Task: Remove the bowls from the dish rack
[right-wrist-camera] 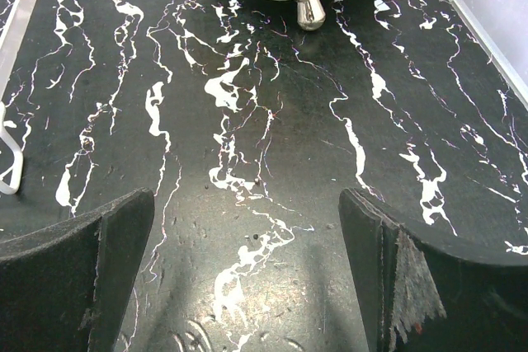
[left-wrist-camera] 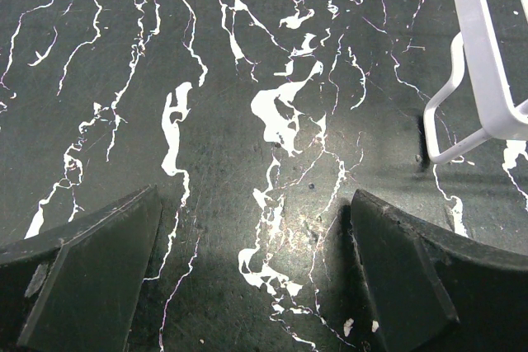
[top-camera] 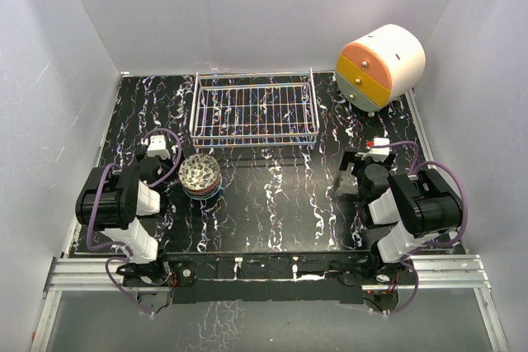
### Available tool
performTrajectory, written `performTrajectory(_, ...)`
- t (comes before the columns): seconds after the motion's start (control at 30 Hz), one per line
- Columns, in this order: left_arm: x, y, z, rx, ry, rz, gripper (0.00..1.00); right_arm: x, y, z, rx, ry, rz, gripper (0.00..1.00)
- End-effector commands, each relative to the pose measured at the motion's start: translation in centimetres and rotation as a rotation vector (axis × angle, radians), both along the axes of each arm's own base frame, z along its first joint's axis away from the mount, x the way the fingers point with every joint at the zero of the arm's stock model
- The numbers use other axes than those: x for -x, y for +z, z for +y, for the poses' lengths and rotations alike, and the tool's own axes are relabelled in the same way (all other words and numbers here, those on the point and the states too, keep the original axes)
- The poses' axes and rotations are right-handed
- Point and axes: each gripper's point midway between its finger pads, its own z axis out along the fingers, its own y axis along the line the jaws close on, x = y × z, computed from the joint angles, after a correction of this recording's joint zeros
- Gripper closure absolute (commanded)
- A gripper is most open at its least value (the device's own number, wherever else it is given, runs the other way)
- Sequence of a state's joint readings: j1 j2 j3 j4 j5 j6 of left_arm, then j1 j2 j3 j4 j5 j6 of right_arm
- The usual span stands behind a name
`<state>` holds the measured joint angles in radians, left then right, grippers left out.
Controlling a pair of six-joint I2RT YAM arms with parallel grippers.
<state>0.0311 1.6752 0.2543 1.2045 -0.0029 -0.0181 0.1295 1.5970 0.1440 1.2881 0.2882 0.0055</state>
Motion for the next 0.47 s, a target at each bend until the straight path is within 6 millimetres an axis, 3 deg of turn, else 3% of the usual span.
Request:
performTrajectory(0.0, -1.01, 1.45, -0.26, -0.001, -0.022, -0.058, 0.03, -1.13, 2.45, 0.11, -0.011, 0.002, -0.091, 0.02)
performTrajectory(0.43, -0.99, 1.43, -0.27, -0.001, -0.023, -0.057, 0.03, -1.30, 2.28, 0.10, -0.014, 0.005, -0.082, 0.02)
